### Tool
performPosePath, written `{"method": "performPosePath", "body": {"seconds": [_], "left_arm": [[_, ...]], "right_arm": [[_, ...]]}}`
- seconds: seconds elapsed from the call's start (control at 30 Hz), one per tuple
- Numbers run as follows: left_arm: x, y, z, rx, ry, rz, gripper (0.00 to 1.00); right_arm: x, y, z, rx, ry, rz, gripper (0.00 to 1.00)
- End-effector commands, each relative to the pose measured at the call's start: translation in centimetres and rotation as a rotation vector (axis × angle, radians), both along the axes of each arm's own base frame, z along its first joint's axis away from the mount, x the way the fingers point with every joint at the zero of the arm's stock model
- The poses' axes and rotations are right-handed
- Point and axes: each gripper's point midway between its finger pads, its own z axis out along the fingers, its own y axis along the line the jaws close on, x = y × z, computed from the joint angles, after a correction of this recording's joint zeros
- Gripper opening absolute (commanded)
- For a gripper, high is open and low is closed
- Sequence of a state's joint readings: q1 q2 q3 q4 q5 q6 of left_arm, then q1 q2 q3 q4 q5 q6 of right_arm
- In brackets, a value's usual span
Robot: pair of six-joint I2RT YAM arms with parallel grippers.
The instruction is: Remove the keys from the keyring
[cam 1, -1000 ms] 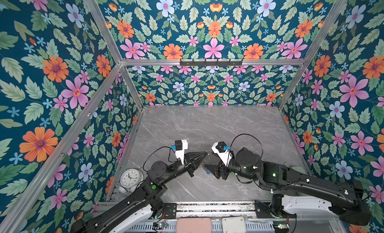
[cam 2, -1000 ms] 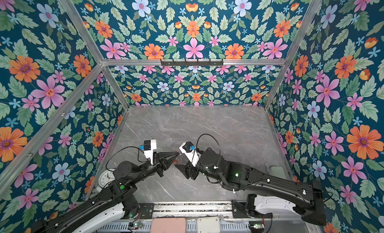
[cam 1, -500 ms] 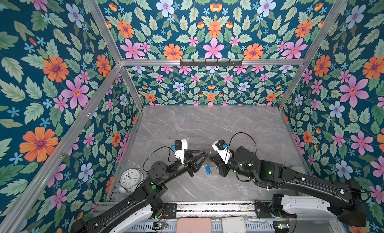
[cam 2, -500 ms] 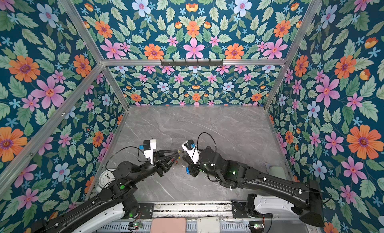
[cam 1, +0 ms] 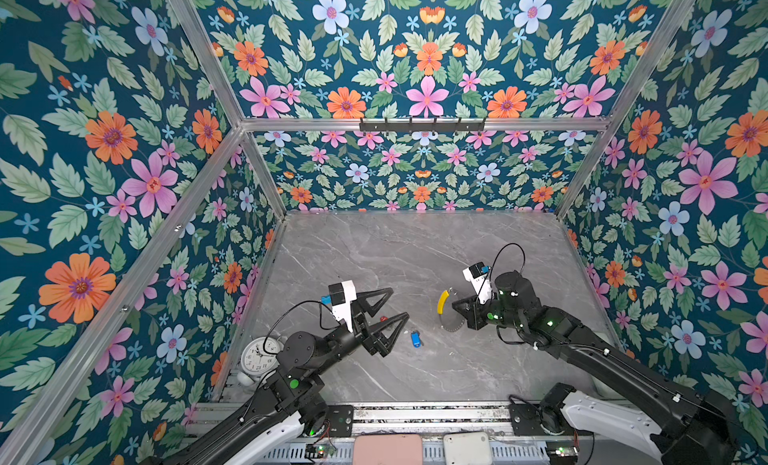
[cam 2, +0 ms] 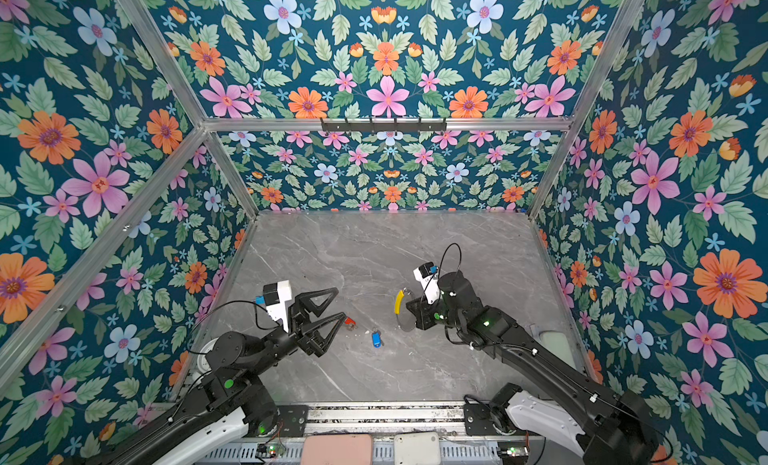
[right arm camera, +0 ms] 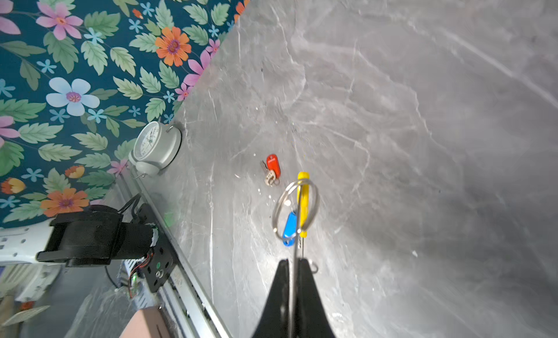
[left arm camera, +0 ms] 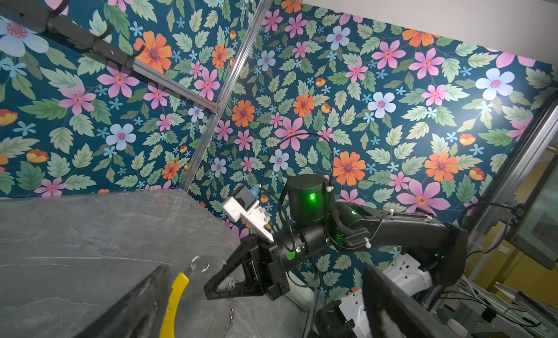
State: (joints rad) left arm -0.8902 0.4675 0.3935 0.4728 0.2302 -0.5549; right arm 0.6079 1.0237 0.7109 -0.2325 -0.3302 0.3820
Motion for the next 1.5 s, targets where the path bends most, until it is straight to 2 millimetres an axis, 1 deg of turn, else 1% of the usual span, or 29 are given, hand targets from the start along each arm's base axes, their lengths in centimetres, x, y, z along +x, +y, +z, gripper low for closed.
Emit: {"method": "performPosePath", "body": {"seconds": [0.0,0.07,0.17,0.23,0.33,0.4,0.43,0.57,0.6,0.7,0.8,0.87,0.93,1.07,1.17,1.23,1.27,1.33,1.37,1.4,1.47], "left_arm": [[0.4,0.3,-0.3,0.01,-0.001,0.035,1.0],[0.5,0.2,-0.4,0.013,0.0,0.035,1.0],[0.5,0.1,-0.4,0.017,0.001,0.031,1.0],[0.6,0.0,-0.5,0.019,0.002,0.029,1.0],[0.6,-0.1,-0.7,0.021,0.006,0.028,1.0],[0.6,-0.1,-0.7,0.021,0.006,0.029,1.0],[0.6,0.0,-0.7,0.021,0.006,0.029,1.0],[0.6,0.1,-0.6,0.021,0.004,0.033,1.0],[0.6,0.1,-0.6,0.021,0.003,0.035,1.0],[0.6,0.1,-0.7,0.024,0.005,0.038,1.0],[0.7,0.2,-0.7,0.029,0.009,0.046,1.0],[0.8,0.3,-0.6,0.031,0.012,0.054,1.0],[1.0,0.5,-0.6,0.036,0.01,0.068,1.0],[2.5,1.2,-1.1,0.073,0.03,0.17,1.0],[5.1,2.8,-1.9,0.115,0.07,0.347,1.0],[6.7,3.8,-2.1,0.145,0.071,0.47,1.0],[7.8,4.5,-2.4,0.167,0.079,0.55,1.0],[9.4,5.8,-2.5,0.206,0.065,0.688,1.0],[10.3,6.4,-2.7,0.226,0.058,0.768,1.0],[11.1,7.2,-2.8,0.231,0.055,0.849,1.0],[12.4,8.1,-3.0,0.266,0.027,0.956,1.0]], "right_arm": [[-0.6,0.0,-1.7,0.117,0.149,0.027,0.0],[-0.6,0.1,-2.9,0.137,0.204,0.048,0.0],[-0.9,1.2,-4.4,0.154,0.278,0.107,0.0],[-0.8,1.5,-5.4,0.15,0.317,0.115,0.0],[-0.3,1.2,-7.3,0.102,0.344,0.081,0.0],[0.2,0.5,-8.7,0.043,0.362,0.041,0.0],[0.4,0.2,-9.1,0.02,0.365,0.02,0.02],[1.0,-1.4,-10.7,-0.075,0.364,-0.066,0.27],[1.2,-1.8,-11.0,-0.095,0.361,-0.086,0.31],[1.6,-2.9,-11.7,-0.15,0.362,-0.136,0.42],[2.0,-3.8,-11.9,-0.198,0.357,-0.184,0.47],[2.5,-4.5,-11.4,-0.217,0.328,-0.225,0.51],[2.9,-5.3,-10.4,-0.232,0.287,-0.266,0.54],[3.4,-6.1,-6.8,-0.2,0.175,-0.309,0.6],[3.6,-6.4,-3.5,-0.149,0.077,-0.328,0.63],[3.8,-6.7,-1.4,-0.112,0.008,-0.346,0.68],[3.9,-6.8,0.0,-0.088,-0.037,-0.354,0.72],[4.1,-7.2,1.8,-0.067,-0.096,-0.377,0.86],[4.3,-7.6,2.7,-0.064,-0.12,-0.395,0.99],[4.4,-7.8,3.3,-0.066,-0.136,-0.408,0.99],[4.7,-8.1,4.3,-0.07,-0.168,-0.419,0.99]]}}
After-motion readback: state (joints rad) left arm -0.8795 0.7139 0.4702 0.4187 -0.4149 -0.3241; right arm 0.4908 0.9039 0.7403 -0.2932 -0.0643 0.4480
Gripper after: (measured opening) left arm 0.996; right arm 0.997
